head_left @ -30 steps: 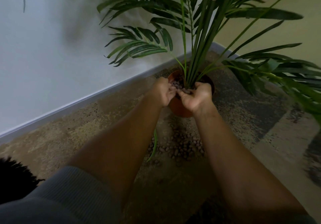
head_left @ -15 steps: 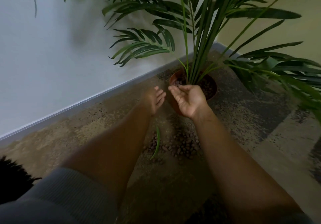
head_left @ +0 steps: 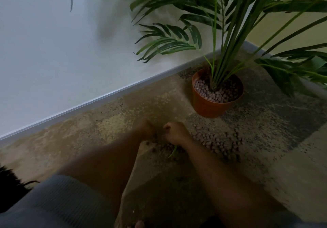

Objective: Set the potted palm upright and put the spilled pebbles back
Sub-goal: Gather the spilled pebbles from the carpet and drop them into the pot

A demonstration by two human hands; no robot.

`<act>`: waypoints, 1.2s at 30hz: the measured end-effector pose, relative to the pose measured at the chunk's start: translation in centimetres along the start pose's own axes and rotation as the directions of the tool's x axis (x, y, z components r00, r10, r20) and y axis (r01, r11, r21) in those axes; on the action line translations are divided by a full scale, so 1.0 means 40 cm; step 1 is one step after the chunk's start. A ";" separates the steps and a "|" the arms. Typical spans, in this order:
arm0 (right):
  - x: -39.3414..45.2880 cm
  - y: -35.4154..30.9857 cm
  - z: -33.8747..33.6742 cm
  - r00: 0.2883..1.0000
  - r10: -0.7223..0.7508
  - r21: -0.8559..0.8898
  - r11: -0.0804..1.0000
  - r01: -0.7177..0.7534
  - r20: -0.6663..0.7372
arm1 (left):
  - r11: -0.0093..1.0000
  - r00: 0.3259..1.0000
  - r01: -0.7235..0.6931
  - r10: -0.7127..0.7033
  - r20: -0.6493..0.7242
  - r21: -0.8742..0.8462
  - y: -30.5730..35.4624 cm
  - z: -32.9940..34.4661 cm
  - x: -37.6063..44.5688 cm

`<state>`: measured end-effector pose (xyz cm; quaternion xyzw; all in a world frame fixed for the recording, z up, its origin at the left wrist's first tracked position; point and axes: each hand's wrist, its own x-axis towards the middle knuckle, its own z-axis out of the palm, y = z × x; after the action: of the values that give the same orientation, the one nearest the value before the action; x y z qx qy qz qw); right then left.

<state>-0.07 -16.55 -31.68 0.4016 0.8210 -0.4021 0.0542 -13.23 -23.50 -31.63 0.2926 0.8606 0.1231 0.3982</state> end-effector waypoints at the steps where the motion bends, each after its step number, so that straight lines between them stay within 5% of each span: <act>1: -0.003 0.005 0.020 0.999 -0.029 -0.071 0.997 0.031 0.028 | 0.996 0.999 -0.025 0.023 0.027 0.089 -0.009 -0.003 -0.012; 5: -0.004 0.019 0.080 0.990 -0.104 -0.336 0.933 0.132 0.100 | 0.937 0.986 -0.122 0.077 0.147 0.328 -0.040 0.003 -0.045; 11: -0.023 0.024 0.097 0.966 -0.197 -0.550 0.794 0.259 0.170 | 0.879 0.980 -0.186 0.133 0.150 0.440 -0.073 0.047 -0.044; 22: -0.039 0.051 0.115 0.928 -0.362 -0.557 0.754 0.349 0.092 | 0.878 0.962 -0.272 0.239 0.131 0.394 -0.071 0.073 -0.043; 36: -0.026 0.045 0.121 0.962 -0.249 -0.507 0.818 0.272 0.115 | 0.877 0.967 -0.255 0.220 0.130 0.407 -0.061 0.065 -0.040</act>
<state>0.77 -19.97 -35.61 0.2474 0.9444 -0.1784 0.1225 -11.45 -26.46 -33.43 0.4794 0.8078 -0.0289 0.3418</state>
